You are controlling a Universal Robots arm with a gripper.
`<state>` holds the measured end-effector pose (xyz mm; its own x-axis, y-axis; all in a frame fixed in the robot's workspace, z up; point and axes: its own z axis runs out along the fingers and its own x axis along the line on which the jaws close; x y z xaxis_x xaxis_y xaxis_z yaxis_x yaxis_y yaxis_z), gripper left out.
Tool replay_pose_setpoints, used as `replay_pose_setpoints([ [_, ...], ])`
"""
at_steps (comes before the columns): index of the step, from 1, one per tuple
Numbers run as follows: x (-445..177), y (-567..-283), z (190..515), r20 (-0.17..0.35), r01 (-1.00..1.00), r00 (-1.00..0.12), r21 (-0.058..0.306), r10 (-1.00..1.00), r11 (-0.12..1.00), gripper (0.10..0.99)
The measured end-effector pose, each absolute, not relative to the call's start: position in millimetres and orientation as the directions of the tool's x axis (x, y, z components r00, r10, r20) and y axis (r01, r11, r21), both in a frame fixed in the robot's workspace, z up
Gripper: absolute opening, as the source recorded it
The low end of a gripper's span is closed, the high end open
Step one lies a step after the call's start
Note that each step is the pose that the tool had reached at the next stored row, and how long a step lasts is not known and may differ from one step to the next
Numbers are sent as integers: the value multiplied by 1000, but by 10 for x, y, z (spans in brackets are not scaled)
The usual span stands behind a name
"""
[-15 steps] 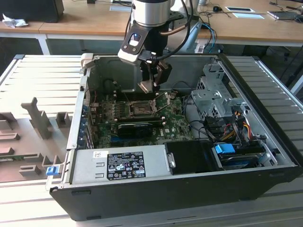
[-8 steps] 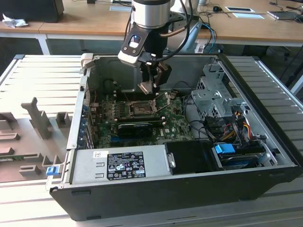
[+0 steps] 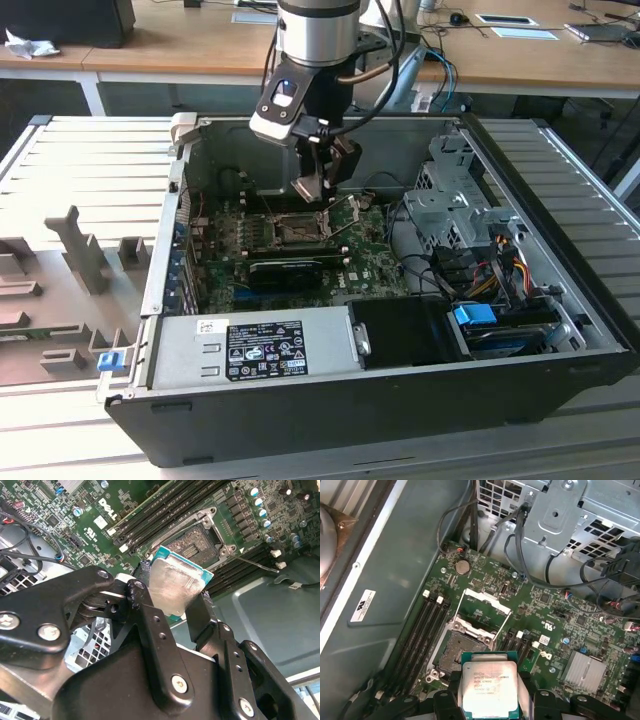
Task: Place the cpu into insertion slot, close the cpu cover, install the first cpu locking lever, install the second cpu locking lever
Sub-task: 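Place the cpu into insertion slot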
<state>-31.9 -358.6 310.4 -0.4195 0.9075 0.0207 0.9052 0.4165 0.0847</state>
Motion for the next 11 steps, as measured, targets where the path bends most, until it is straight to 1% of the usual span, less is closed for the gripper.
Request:
replay_pose_setpoints([
  [8,-320,-3586,3038,21,906,-419,85,908,416,529],
  [11,-326,-3586,2989,20,918,-389,84,921,387,529],
])
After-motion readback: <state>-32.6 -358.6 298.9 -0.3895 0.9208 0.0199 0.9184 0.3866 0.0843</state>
